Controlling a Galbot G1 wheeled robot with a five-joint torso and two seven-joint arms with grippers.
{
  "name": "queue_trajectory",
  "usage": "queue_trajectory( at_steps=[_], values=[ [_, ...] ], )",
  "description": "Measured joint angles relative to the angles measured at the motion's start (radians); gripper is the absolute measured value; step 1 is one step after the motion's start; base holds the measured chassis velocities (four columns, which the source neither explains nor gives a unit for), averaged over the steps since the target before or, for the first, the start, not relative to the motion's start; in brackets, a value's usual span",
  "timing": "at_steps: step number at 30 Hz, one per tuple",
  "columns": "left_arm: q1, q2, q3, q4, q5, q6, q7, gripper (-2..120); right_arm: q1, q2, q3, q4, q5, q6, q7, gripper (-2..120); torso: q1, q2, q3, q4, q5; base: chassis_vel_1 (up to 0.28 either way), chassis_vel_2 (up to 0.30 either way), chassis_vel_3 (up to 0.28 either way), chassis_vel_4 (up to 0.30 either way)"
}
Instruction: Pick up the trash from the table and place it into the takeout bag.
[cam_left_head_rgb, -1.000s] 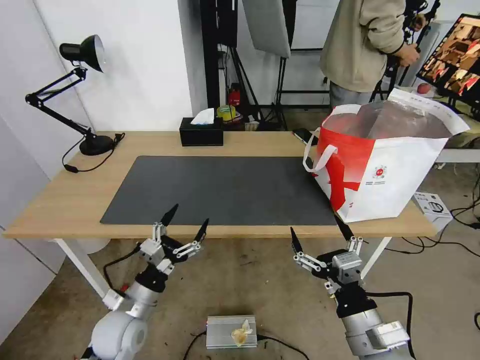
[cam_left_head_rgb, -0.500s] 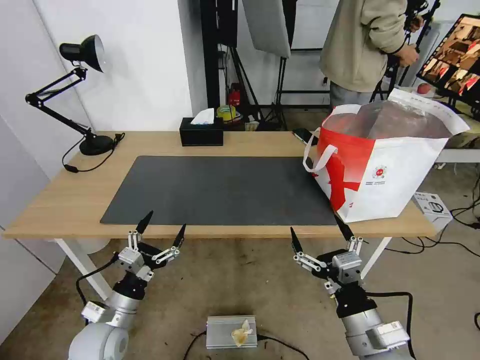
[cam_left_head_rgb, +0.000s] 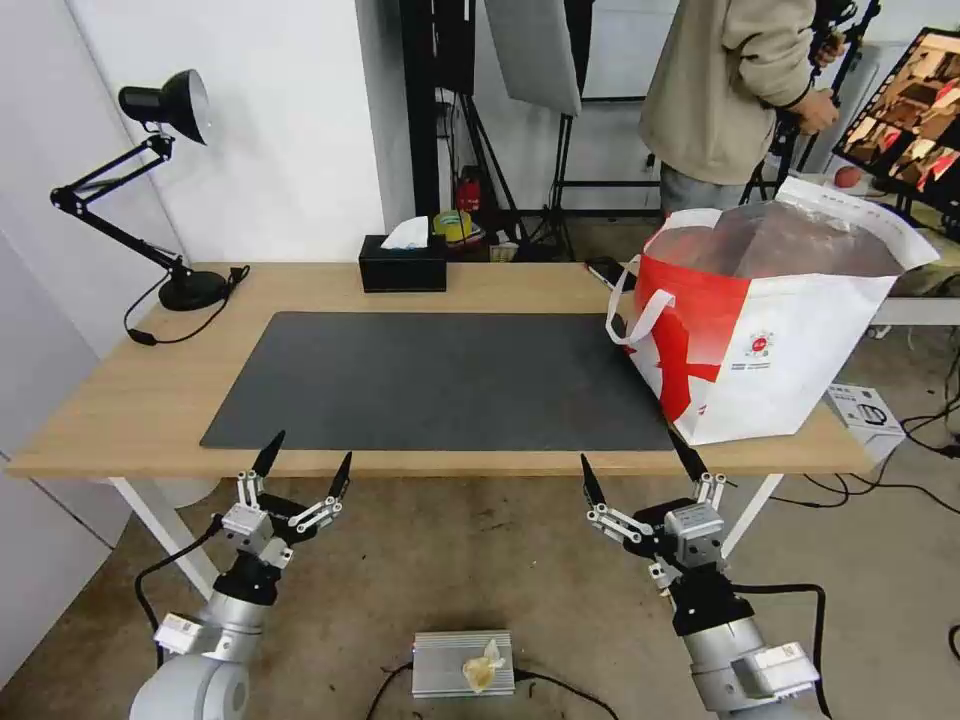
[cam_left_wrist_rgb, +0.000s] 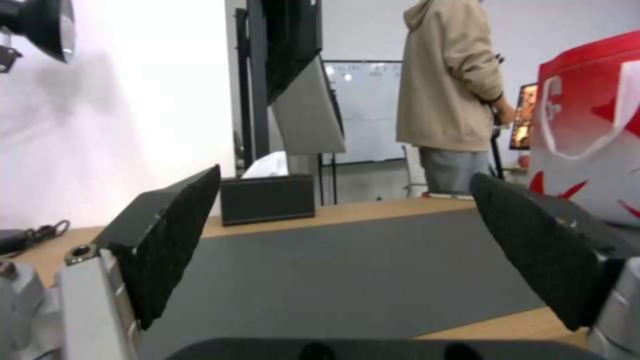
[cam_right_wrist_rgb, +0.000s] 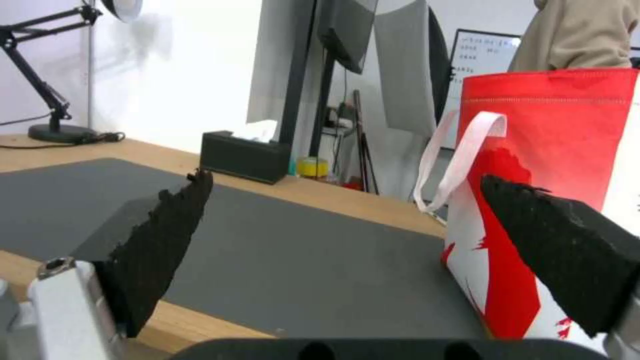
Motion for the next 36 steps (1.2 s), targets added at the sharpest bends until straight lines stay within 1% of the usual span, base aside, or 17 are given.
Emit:
queue_trajectory(
  at_steps=[2,6,10,20,36],
  values=[
    [-0.003,-0.002,0.0,0.001,0.03,-0.003,-0.023,100,0.0,0.0,0.0,0.0,0.0,0.0,0.0,100,0.0,0.0,0.0,0.0,0.0,0.0,0.0,0.0,0.0],
    [-0.003,-0.009,0.001,0.0,0.05,-0.006,-0.046,100,0.0,0.0,0.0,0.0,0.0,0.0,0.0,100,0.0,0.0,0.0,0.0,0.0,0.0,0.0,0.0,0.0],
    [-0.002,-0.034,0.004,0.0,0.093,-0.014,-0.082,100,0.0,0.0,0.0,0.0,0.0,0.0,0.0,100,0.0,0.0,0.0,0.0,0.0,0.0,0.0,0.0,0.0],
    [-0.002,-0.039,0.007,0.001,0.12,-0.026,-0.085,100,0.0,0.0,0.0,0.0,0.0,0.0,0.0,100,0.0,0.0,0.0,0.0,0.0,0.0,0.0,0.0,0.0],
    [-0.003,-0.036,0.006,0.001,0.124,-0.029,-0.085,100,0.0,0.0,0.0,0.0,0.0,0.0,0.0,100,0.0,0.0,0.0,0.0,0.0,0.0,0.0,0.0,0.0]
  ],
)
